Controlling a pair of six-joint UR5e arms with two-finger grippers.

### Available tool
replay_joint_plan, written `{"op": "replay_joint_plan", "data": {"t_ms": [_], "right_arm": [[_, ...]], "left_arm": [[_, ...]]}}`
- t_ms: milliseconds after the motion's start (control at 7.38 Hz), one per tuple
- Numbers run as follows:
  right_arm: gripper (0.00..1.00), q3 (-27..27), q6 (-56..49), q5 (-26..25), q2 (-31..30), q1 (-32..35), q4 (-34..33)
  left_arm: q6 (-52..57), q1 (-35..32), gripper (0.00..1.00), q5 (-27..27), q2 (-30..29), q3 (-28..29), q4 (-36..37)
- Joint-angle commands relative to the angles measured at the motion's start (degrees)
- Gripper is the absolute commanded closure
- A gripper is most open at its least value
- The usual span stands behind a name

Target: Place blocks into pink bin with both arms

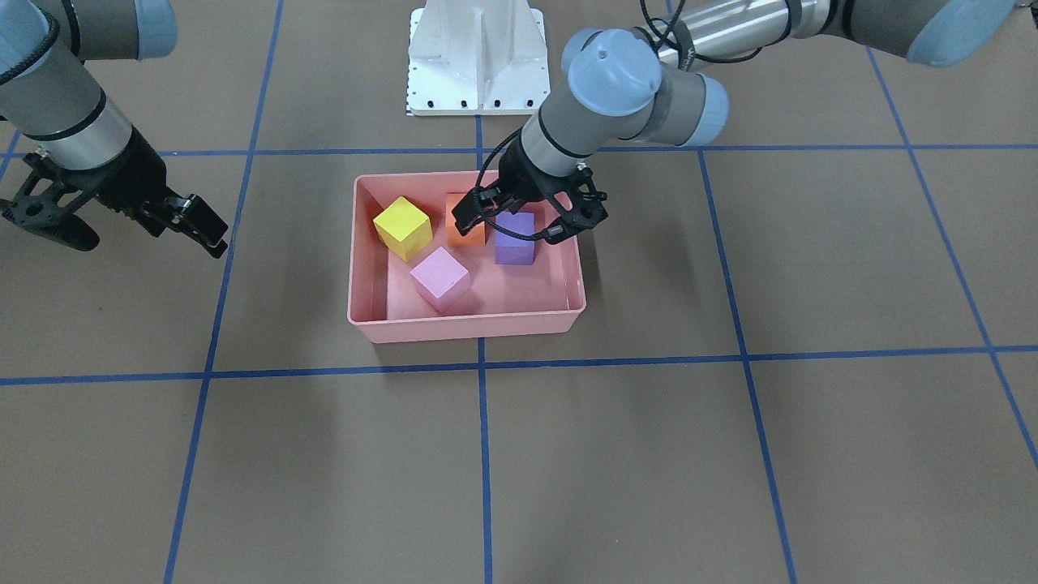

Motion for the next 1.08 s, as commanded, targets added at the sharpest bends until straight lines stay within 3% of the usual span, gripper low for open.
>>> {"op": "replay_joint_plan", "data": {"t_ms": [0,136,407,542,813,949], "right_arm": [[0.0,-1.3,-12.6,6.7,-4.7,8.3,0.0],[0.0,-3.6,-20.5,10.5,-6.5,13.3,0.0],[0.0,-8.0,-37.3,13.2,-11.2,21.2,0.0],[0.0,-10.0,-44.4,13.6,-12.6,25.0,-0.1],[0.0,-12.0,-52.5,13.7,-14.8,28.0,-0.1],[0.0,-12.2,-53.6,13.7,-15.3,28.9,-0.1]], "left_arm": [[11.1,-12.4,0.0,-9.8,11.0,-8.2,0.0],[21.1,-15.7,0.0,-10.8,20.9,-13.7,-0.1],[48.4,-27.6,0.0,-16.0,34.9,-14.6,0.0],[61.0,-31.3,0.0,-15.3,40.4,-14.3,0.1],[83.7,-38.9,0.0,-12.8,44.3,-8.3,0.1],[92.7,-39.7,0.0,-5.5,45.3,-5.7,0.4]]}}
